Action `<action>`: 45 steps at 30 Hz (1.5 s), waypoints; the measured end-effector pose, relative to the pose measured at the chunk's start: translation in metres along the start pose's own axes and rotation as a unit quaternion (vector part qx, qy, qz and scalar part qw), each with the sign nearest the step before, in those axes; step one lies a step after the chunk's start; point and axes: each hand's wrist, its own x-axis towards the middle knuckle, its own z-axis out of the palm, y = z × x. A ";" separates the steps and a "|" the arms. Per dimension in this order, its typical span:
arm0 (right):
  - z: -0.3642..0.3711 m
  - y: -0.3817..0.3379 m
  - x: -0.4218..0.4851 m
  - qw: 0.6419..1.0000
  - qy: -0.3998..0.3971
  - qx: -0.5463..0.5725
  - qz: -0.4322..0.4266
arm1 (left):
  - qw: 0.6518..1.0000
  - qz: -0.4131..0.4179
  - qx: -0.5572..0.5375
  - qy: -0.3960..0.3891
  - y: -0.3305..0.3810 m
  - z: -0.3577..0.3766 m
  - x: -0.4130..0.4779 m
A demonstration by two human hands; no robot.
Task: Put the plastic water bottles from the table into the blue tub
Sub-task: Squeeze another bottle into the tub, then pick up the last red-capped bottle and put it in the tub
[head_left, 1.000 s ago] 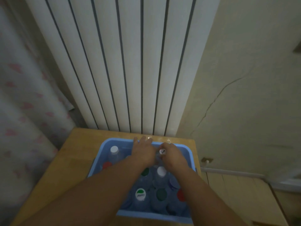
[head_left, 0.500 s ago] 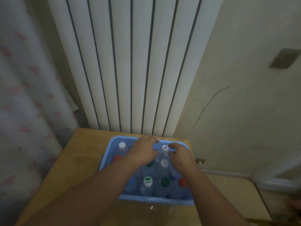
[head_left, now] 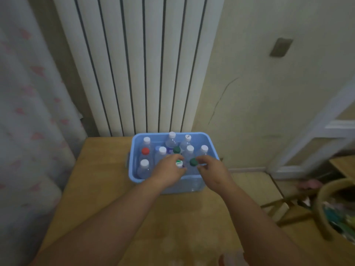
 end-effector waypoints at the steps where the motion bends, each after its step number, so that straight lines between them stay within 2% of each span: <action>1: -0.001 0.003 -0.009 1.000 -0.006 0.001 0.000 | 1.000 0.003 0.000 -0.004 0.000 0.004 -0.010; 7: -0.014 0.032 -0.047 0.999 -0.028 -0.031 0.003 | 1.000 0.003 0.002 -0.026 0.007 0.034 -0.049; 12: -0.027 0.065 -0.070 0.995 -0.087 -0.042 0.000 | 0.999 -0.028 -0.018 -0.023 0.029 0.072 -0.075; 17: -0.042 0.098 -0.098 0.987 -0.145 -0.067 -0.011 | 0.997 -0.058 0.008 -0.042 0.045 0.119 -0.105; 22: -0.039 0.125 -0.131 0.972 -0.208 -0.110 -0.006 | 0.991 -0.043 0.080 -0.099 0.049 0.168 -0.133; 26: -0.034 0.141 -0.148 0.968 -0.228 -0.107 0.001 | 0.984 -0.051 0.084 -0.148 0.047 0.197 -0.148; 29: -0.034 0.149 -0.154 0.954 -0.241 -0.179 -0.012 | 0.979 -0.063 0.081 -0.177 0.048 0.209 -0.152; 31: -0.033 0.152 -0.157 0.947 -0.245 -0.206 -0.021 | 0.977 -0.068 0.075 -0.189 0.048 0.215 -0.152; 36: -0.028 0.162 -0.160 0.962 -0.203 -0.171 -0.056 | 0.979 -0.079 0.052 -0.182 0.050 0.224 -0.151; 45: -0.034 0.137 -0.146 0.974 -0.172 -0.114 -0.099 | 0.987 -0.069 0.010 -0.142 0.047 0.190 -0.137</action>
